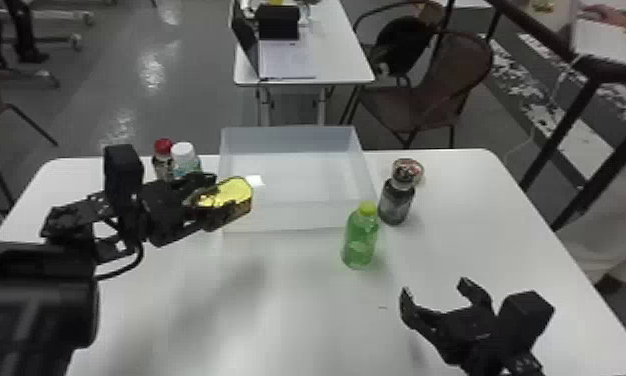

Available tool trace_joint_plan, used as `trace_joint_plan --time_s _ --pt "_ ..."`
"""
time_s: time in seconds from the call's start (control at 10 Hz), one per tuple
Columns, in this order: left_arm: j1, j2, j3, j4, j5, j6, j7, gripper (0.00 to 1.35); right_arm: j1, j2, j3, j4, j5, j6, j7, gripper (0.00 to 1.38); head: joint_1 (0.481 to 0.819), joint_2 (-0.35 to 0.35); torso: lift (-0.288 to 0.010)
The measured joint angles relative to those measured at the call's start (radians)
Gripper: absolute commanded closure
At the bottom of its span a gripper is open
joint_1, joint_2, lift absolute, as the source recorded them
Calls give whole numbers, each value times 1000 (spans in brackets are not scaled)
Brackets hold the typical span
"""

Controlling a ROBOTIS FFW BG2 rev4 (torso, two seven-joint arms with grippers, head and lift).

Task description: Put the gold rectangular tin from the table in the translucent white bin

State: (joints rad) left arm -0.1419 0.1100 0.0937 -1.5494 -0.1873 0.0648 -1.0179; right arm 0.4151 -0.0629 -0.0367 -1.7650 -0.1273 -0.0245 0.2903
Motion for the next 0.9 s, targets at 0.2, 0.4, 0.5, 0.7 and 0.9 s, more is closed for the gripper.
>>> trace_joint_plan --time_s 0.2,0.4,0.5,0.7,0.9 --pt "-58 -11 -30 24 9 -16 3 647 -14 0 1 8 2 0 6 94 695 -85 -87" --pt "-121 -30 -77 100 20 -66 12 647 -15 0 1 11 3 0 6 94 695 -112 -87" --pt "-152 -40 -99 164 23 -106 23 647 -15 0 1 12 2 0 6 94 695 -130 -87" --pt "-209 -62 -117 325 17 -195 44 644 -20 0 1 16 2 0 6 94 695 -145 -87" --pt "-268 -78 -96 468 -39 -270 72 642 -23 0 1 20 2 0 7 94 695 -141 -87"
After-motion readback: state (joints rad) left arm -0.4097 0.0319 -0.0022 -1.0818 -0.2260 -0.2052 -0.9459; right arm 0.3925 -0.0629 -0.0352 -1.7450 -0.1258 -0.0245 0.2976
